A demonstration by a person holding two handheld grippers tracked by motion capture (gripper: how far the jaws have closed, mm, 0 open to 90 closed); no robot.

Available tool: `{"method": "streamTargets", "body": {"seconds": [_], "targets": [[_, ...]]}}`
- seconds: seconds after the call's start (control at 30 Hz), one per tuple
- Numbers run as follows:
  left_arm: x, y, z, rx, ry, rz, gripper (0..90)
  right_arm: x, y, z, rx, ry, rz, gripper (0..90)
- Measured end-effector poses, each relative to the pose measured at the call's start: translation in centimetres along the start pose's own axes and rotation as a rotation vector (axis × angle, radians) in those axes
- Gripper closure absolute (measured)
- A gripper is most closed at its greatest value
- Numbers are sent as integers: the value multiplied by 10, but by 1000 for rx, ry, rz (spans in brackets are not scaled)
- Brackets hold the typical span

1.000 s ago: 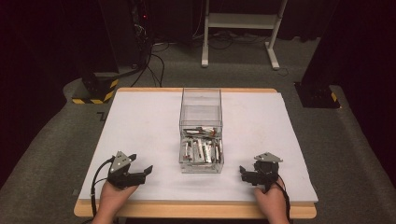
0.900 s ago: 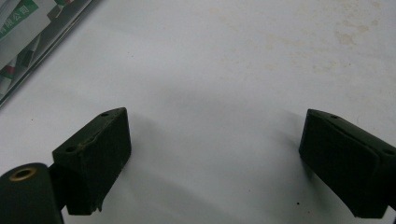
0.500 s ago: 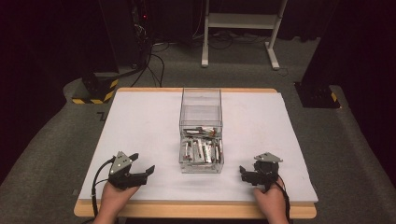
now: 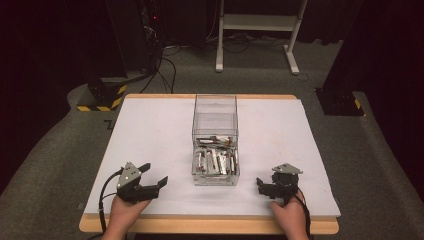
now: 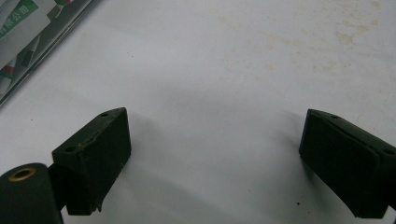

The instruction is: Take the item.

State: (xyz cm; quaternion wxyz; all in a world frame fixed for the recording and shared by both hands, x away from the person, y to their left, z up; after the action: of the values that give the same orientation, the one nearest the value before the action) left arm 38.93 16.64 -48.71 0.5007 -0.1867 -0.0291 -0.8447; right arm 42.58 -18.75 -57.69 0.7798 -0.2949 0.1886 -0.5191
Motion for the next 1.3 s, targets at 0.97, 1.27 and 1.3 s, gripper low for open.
{"method": "streamTargets", "body": {"seconds": [0.97,1.27,1.3], "targets": [[35,10,6,44,-17,-65,192,0,0,0,1,-2,0,86],[54,22,-2,19,-6,-107,195,0,0,0,1,-2,1,87],[54,22,-2,19,-6,-107,196,0,0,0,1,-2,1,87]]}}
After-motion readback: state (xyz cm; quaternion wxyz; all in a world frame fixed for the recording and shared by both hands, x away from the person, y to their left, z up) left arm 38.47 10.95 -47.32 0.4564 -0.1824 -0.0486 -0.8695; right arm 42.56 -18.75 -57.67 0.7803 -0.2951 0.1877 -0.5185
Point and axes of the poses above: each handheld gripper's, and its own axes: y roughly forward along the jaws, z roughly out of its top, x roughly to its right, the point moved 10 cm from there along y, roughly forward along the jaws, and after that the axes turned 4 degrees about x, right-handed, at the moved point
